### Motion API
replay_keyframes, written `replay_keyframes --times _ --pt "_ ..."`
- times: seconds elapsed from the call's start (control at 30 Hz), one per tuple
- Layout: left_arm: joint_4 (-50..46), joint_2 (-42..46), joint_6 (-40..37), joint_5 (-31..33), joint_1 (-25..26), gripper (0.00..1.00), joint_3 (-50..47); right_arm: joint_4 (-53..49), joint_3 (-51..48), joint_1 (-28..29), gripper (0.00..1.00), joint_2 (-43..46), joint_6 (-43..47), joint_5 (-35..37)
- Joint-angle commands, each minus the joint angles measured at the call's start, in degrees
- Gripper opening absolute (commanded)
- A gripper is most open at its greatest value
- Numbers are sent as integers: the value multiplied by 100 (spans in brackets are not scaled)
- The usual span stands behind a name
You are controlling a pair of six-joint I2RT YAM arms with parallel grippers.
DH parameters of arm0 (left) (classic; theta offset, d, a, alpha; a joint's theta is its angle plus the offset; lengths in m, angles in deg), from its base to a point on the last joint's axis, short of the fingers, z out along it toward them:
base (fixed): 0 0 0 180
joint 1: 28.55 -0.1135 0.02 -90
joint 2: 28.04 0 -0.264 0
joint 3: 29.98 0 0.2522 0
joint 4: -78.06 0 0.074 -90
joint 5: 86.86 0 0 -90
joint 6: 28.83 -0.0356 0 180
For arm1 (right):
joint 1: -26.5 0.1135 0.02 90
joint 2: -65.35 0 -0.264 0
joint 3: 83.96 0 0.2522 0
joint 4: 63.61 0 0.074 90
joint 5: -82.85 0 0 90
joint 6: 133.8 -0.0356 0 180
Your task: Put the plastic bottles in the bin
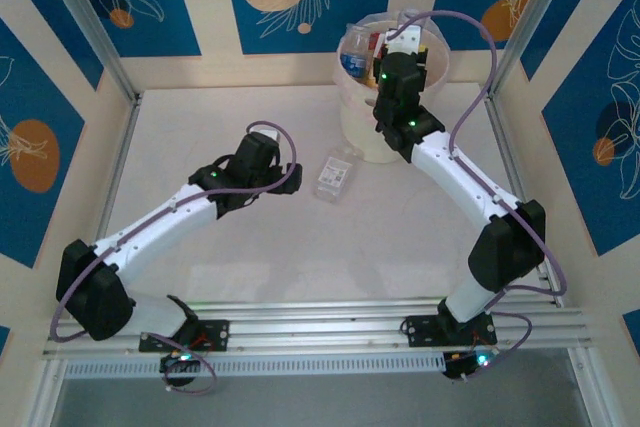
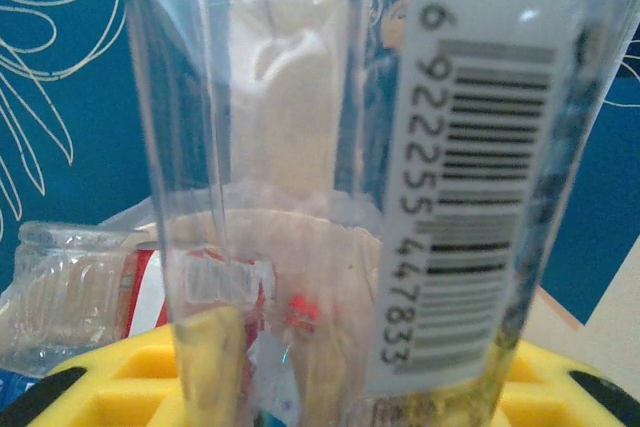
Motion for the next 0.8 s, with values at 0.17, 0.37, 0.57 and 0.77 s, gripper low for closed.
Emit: replay_keyframes --times 0.17,0.37,0.57,0.77 --pt "-26 85 -162 8 -39 100 -20 623 -138 -332 23 -102 -785 150" --pt "-104 -37 -153 -52 -53 100 87 -505 -5 -656 24 -180 -1667 -75" --pt "-132 -130 -109 -116 -58 99 151 -1094 158 -870 31 -394 -1462 -468" --pt "-132 -161 -39 -184 -61 100 169 -1060 65 -892 43 -449 -927 -674"
